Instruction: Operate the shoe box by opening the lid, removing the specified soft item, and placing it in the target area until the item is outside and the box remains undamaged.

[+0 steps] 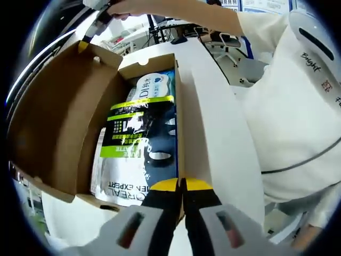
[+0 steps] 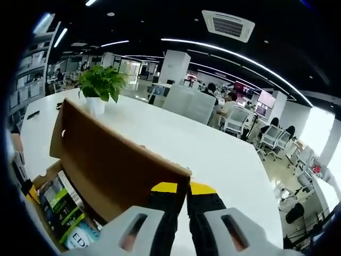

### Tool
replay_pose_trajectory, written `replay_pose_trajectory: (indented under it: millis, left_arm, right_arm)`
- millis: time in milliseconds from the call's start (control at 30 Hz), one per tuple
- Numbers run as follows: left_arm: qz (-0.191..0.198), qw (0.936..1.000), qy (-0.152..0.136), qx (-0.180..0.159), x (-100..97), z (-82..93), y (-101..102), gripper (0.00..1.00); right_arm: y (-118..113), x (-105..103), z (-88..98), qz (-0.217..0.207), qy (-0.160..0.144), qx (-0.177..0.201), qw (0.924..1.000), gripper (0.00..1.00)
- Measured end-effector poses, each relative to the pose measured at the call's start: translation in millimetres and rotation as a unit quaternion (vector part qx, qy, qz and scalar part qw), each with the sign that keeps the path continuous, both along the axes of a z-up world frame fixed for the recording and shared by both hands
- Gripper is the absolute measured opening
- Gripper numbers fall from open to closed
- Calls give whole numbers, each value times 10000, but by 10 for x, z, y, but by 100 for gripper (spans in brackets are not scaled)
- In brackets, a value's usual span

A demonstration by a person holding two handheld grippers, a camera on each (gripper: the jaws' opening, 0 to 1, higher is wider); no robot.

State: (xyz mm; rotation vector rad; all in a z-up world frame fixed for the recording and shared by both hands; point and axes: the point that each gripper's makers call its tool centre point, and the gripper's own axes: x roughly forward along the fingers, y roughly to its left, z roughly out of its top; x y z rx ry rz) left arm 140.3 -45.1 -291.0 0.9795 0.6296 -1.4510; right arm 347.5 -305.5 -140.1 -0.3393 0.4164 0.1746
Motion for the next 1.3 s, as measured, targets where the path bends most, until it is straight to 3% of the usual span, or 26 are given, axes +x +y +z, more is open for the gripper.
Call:
replay_pose_trajectory:
  millis: [333, 633, 800, 967, 1033, 1300]
  left_arm:
    - [-21, 10000, -21, 9, -3, 0, -3, 2]
    - [-16, 10000, -5, -5, -2, 1, -4, 2]
    - [-18, 10000, 4, -3, -2, 0, -4, 2]
    - [-18, 10000, -18, 5, -1, -1, -3, 2]
    - [-10, 10000, -9, 0, -1, -1, -3, 2]
    - [-1, 10000, 10, -44, -2, -2, -4, 2]
  right_arm:
    - [-12, 109, -74, -81, 138, -132, 9998, 2]
    - [-17, 188, -141, -130, 93, -525, 9985, 3]
    - [-42, 224, -163, -130, 279, -99, 9995, 2]
    - [-47, 259, -213, -184, 356, 34, 9992, 2]
    - [-47, 270, -245, -215, 468, 313, 9982, 2]
    - [-57, 373, -354, -289, 542, 277, 9977, 2]
